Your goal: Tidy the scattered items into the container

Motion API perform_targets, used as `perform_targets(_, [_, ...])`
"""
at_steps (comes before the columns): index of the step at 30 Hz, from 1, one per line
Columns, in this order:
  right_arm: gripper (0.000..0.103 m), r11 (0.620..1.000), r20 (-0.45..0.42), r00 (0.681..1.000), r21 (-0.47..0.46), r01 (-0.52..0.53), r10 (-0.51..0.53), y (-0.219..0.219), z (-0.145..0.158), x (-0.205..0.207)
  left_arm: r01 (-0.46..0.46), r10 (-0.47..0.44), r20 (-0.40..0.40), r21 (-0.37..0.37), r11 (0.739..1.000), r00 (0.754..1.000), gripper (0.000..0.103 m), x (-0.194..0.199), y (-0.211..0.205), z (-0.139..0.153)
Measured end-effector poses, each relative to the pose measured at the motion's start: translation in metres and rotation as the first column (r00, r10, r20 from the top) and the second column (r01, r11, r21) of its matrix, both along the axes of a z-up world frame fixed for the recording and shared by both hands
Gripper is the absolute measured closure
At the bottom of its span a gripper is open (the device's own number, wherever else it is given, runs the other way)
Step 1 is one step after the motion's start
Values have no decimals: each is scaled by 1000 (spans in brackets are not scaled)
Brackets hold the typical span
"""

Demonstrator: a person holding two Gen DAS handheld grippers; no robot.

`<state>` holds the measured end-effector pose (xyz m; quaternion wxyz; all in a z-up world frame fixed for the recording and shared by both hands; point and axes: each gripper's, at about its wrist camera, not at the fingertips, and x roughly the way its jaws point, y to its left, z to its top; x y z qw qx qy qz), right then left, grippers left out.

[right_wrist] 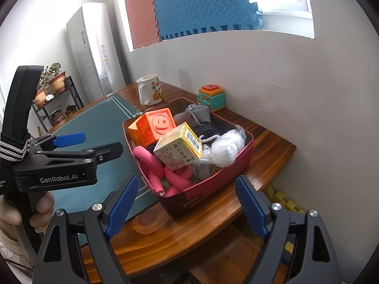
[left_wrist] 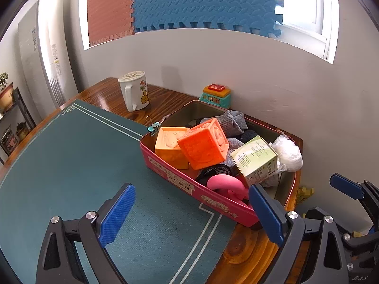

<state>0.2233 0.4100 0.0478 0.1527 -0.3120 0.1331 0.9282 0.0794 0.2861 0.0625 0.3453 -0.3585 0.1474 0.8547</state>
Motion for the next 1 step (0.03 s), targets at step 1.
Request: perform_targets(1, [17,1000,3,1000,1,1,-1,0,-1,0,0,0,-1,-3,1000,1000,5,0,1,-1])
